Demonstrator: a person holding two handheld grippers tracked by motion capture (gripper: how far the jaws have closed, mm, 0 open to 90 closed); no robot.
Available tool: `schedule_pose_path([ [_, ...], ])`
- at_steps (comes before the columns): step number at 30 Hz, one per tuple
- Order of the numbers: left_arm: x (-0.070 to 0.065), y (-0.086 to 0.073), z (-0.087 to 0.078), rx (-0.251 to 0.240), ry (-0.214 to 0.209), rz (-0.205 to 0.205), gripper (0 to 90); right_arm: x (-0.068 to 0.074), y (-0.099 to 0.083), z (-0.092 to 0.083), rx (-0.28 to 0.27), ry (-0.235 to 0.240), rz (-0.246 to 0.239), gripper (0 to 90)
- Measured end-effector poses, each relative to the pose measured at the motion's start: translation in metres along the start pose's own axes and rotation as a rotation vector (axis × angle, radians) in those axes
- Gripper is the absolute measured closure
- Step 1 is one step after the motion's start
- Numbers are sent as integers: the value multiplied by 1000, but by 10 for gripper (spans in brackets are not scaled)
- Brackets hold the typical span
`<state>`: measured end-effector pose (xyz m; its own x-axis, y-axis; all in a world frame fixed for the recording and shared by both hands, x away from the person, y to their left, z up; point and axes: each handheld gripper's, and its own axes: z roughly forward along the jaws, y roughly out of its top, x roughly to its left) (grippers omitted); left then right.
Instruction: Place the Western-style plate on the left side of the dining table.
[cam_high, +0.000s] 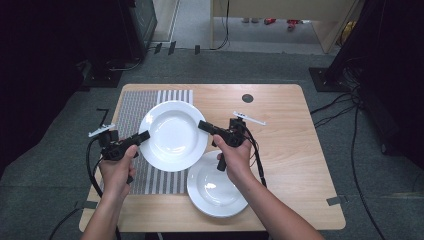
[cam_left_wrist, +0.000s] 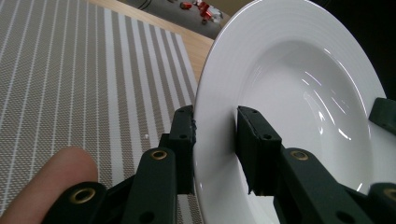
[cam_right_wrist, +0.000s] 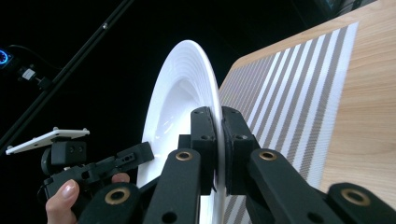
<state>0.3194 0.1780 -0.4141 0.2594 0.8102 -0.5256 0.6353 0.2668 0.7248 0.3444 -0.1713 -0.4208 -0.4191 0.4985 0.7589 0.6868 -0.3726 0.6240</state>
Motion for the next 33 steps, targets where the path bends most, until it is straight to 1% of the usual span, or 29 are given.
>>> schedule_pose_path([
  [8, 15, 10, 2, 3, 23, -20, 695, -4, 6, 27, 27, -1, 31, 861],
  [10, 18, 12, 4, 4, 27, -26, 695, -4, 6, 29, 28, -2, 32, 861],
  [15, 24, 16, 8, 9, 39, -23, 695, -8, 7, 39, 31, -8, 43, 859],
  [22, 34, 20, 14, 14, 50, -43, 696, -14, 9, 52, 37, -11, 60, 858],
  [26, 38, 22, 16, 12, 53, -42, 696, -17, 11, 59, 37, -11, 66, 858],
  [31, 42, 26, 19, 10, 64, -41, 699, -22, 12, 67, 44, -8, 95, 856],
  [33, 45, 27, 20, 11, 68, -44, 700, -24, 12, 71, 46, -12, 99, 854],
])
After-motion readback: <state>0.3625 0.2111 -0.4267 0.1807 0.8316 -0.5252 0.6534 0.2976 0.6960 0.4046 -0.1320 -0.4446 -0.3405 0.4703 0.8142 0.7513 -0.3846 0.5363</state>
